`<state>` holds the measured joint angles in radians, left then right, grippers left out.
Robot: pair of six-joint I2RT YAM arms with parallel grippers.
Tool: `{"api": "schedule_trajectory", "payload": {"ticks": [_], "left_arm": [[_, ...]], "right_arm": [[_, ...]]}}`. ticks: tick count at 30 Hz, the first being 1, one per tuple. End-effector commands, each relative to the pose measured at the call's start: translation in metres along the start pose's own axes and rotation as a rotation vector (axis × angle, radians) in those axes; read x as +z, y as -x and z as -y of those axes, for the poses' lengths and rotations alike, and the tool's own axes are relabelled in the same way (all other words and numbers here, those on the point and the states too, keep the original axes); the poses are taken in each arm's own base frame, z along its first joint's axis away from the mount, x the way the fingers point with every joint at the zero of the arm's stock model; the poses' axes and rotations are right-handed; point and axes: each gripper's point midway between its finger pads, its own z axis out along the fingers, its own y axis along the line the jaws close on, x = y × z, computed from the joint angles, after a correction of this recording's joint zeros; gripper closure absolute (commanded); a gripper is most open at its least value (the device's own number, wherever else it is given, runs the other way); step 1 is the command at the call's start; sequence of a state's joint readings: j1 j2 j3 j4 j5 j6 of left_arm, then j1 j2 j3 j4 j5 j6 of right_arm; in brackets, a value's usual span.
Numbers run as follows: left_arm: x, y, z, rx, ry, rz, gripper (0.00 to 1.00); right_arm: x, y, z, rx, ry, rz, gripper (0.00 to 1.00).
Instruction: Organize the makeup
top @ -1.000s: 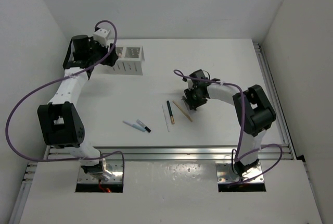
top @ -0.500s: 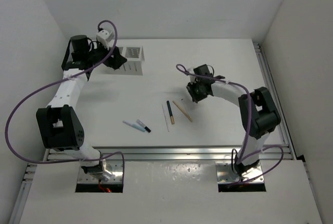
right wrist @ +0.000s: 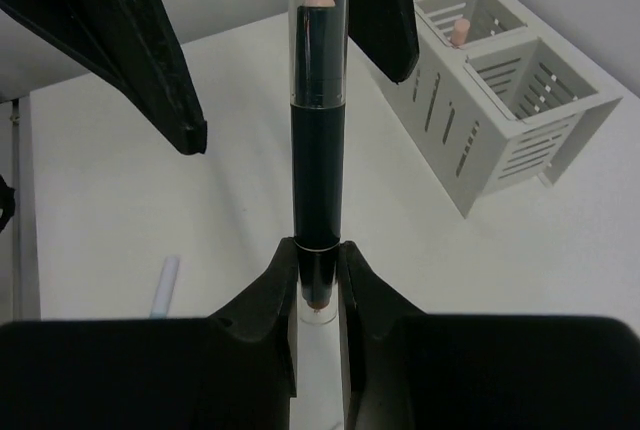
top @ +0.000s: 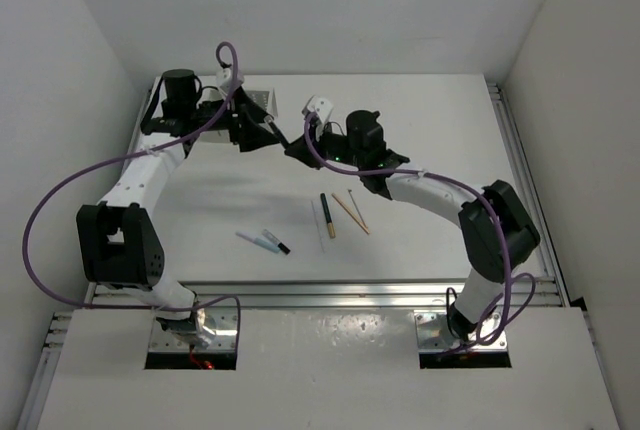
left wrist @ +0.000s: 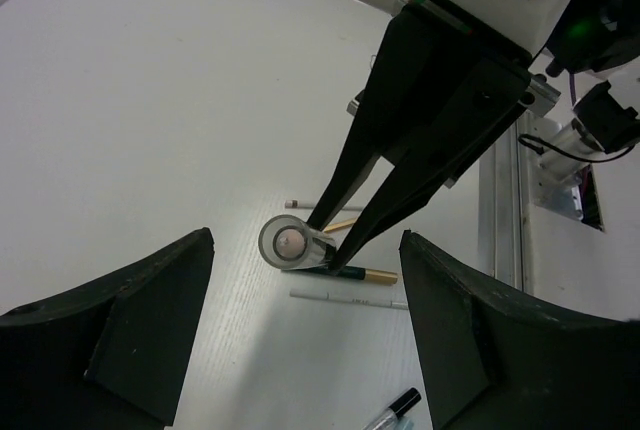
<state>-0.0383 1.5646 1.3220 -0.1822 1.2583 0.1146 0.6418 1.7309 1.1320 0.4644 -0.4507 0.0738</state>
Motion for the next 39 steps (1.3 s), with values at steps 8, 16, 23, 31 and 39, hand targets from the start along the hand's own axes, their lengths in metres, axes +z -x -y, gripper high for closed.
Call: {"api": "schedule_trajectory", "payload": {"ticks": [8, 16, 23, 31, 39], "left_arm": [[0.003, 0.020, 0.004, 0.047, -0.001, 0.032, 0.37], [0.008, 0.016, 0.001, 0.017, -0.003, 0.029, 0.90], [-0.002, 0.025, -0.032, 0.040, 0.158, 0.033, 1.00], [-0.101, 0.071, -0.191, 0.321, 0.923, 0.004, 1.00], [-0.118, 0.057, -0.252, 0.397, 1.034, 0.026, 1.00]], "right_arm": [[0.011, 0.042, -0.025, -0.050, 0.118, 0.158, 1.00], [0.012, 0.037, -0.028, -0.029, 0.123, 0.152, 1.00], [0.011, 0.020, -0.005, -0.015, 0.004, 0.095, 0.12], [-0.036, -0.042, 0.058, 0.043, -0.329, -0.187, 0.04], [-0.080, -0.099, 0.068, 0.056, -0.433, -0.386, 0.03]]}}
